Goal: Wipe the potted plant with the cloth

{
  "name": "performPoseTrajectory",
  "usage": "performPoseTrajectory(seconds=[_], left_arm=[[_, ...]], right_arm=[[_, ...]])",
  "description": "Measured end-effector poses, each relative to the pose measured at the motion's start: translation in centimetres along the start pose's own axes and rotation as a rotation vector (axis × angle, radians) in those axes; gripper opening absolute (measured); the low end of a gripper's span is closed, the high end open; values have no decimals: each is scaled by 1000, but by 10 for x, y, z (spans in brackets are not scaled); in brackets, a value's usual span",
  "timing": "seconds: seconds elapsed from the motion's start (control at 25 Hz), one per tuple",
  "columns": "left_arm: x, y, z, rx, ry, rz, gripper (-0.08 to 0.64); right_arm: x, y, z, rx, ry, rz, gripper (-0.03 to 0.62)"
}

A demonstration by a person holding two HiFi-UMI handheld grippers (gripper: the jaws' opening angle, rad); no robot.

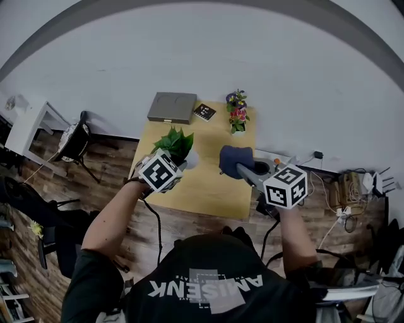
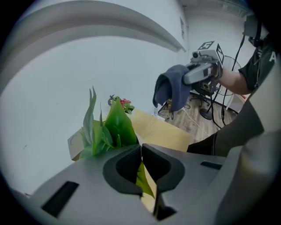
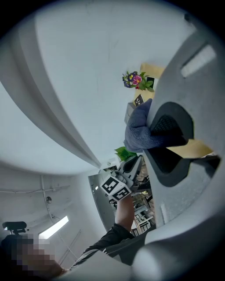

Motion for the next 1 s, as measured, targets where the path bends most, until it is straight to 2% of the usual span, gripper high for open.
performPoseTrajectory(seconds=[0.16, 0.28, 0.48, 0.8, 1.0], left_arm=[[3, 5, 38, -10, -37, 45, 14], [8, 7, 66, 10, -62, 65, 14], [18, 19, 111, 41, -106, 194, 17], [11, 24, 166, 60, -167, 209, 18], [15, 23, 193, 91, -172, 217, 17]], right_arm=[[-2, 14, -8, -27, 33, 27, 37], [-3, 29, -17, -30, 50, 36, 37], [-8, 52, -30, -50, 77, 65, 37], [-4, 80, -31, -29, 112, 70, 37], [-9, 99, -33, -26, 123, 73, 37]])
Point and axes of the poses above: the fingertips, and each gripper's own axes: z forward along the fingers, y to its right, x out of its top, the point moved 6 cm from there along -z, backward along the fingers
